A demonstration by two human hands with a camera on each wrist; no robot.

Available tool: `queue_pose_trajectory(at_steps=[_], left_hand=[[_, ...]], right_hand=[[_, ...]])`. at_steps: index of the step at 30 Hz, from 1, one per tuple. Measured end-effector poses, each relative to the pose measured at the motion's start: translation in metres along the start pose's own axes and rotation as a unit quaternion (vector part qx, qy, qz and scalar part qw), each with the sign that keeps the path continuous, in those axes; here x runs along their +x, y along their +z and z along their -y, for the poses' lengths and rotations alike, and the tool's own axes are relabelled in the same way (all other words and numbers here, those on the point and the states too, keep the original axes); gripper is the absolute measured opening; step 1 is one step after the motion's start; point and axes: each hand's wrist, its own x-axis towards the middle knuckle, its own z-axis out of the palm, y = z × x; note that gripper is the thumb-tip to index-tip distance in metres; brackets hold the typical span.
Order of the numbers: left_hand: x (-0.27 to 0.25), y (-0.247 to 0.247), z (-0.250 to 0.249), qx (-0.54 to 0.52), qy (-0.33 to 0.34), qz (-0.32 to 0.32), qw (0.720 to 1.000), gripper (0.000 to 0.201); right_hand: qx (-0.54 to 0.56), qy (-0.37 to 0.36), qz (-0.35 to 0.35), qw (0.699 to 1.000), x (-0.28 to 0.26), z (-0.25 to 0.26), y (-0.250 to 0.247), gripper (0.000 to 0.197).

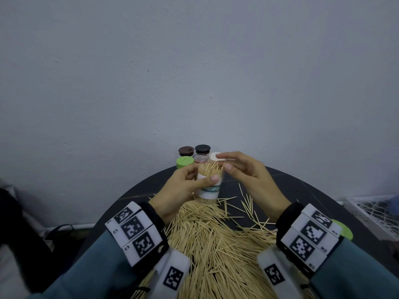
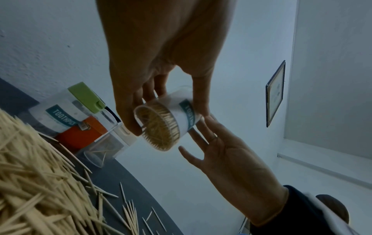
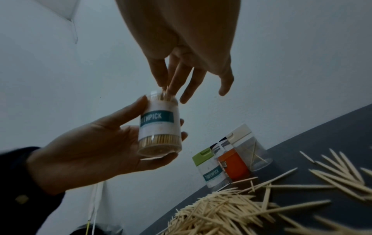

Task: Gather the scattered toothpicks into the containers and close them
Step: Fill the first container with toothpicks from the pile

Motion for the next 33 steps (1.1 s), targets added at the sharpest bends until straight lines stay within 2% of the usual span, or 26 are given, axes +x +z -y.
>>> queue_pose_trajectory(at_steps=[3,6,11,13,15,19,22,25,29,33], left_hand=[[0.000,-0.001,0.001,0.040,0.010,-0.013,0.999,0.057],[0.002,-0.003,0.006,0.089,0.030,-0.023,0.995,0.059],[0.004,-0.004,0.010,0.187,0.084,-0.040,0.978,0.051],[0.005,-0.004,0.010,0.212,0.098,-0.039,0.972,0.053],[0.004,-0.003,0.010,0.235,0.113,-0.022,0.965,0.053],[0.004,-0.002,0.009,0.241,0.122,-0.014,0.963,0.051],[0.005,-0.005,0.008,0.237,0.112,-0.032,0.964,0.052],[0.005,-0.005,0.006,0.231,0.109,-0.034,0.966,0.053],[0.004,-0.005,0.005,0.244,0.116,-0.006,0.963,0.052],[0.002,-0.008,0.003,0.240,0.117,-0.017,0.964,0.051]], right_hand=[[-0.080,-0.011,-0.013,0.997,0.001,-0.001,-0.004,0.014],[-0.094,0.001,-0.028,0.995,0.004,-0.005,-0.008,0.009],[-0.122,0.007,-0.013,0.992,0.004,-0.005,-0.011,0.006],[-0.115,-0.001,-0.021,0.993,0.005,-0.002,-0.010,0.007],[-0.064,0.002,-0.019,0.998,0.004,-0.001,-0.006,0.008],[-0.018,0.012,0.000,1.000,0.003,-0.003,-0.003,0.008],[-0.070,0.006,0.010,0.998,0.003,-0.001,-0.004,0.007],[-0.138,-0.016,-0.027,0.990,0.003,0.002,-0.006,0.006],[-0.142,-0.011,-0.031,0.989,0.004,0.002,-0.005,0.010],[-0.137,-0.002,-0.020,0.990,0.005,0.002,-0.006,0.008]])
